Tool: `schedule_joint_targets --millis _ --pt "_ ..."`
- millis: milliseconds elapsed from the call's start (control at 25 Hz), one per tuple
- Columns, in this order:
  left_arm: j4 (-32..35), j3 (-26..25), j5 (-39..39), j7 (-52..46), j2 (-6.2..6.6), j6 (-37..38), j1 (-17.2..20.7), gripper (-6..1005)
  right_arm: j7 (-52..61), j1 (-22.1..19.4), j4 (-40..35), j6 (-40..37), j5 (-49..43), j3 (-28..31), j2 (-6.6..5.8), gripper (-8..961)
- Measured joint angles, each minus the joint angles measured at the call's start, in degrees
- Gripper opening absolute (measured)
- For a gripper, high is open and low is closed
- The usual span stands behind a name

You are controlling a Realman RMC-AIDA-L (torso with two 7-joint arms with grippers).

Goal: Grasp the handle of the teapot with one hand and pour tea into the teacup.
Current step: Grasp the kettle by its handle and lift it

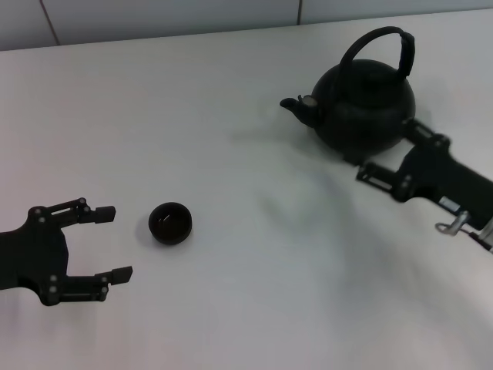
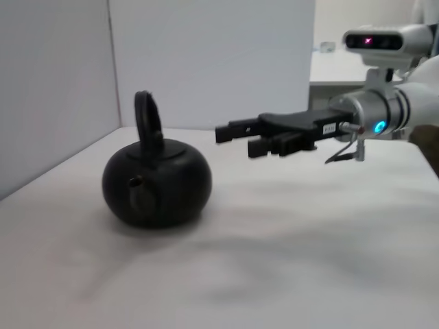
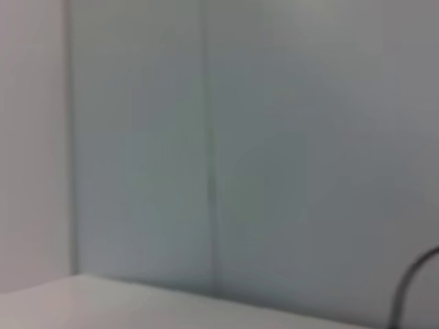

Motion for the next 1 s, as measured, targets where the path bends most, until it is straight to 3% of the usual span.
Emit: schedule_joint_targets --millis 80,560,1000 --pt "0.0 0.0 0.0 0.1 -0.3 -1.2 -0.1 866 0.0 -0.4 1.0 0.2 0.0 5.0 -0.09 825" --pt "-0.3 0.0 0.0 0.1 -0.79 -3.0 -0.1 866 0.0 -1.1 1.1 1.9 0.0 11.9 -0.15 824" --pt "-0.3 0.0 0.0 0.0 -0.97 -3.5 -0.1 866 -0.5 3.2 3.9 11.3 0.0 16.6 -0.06 824"
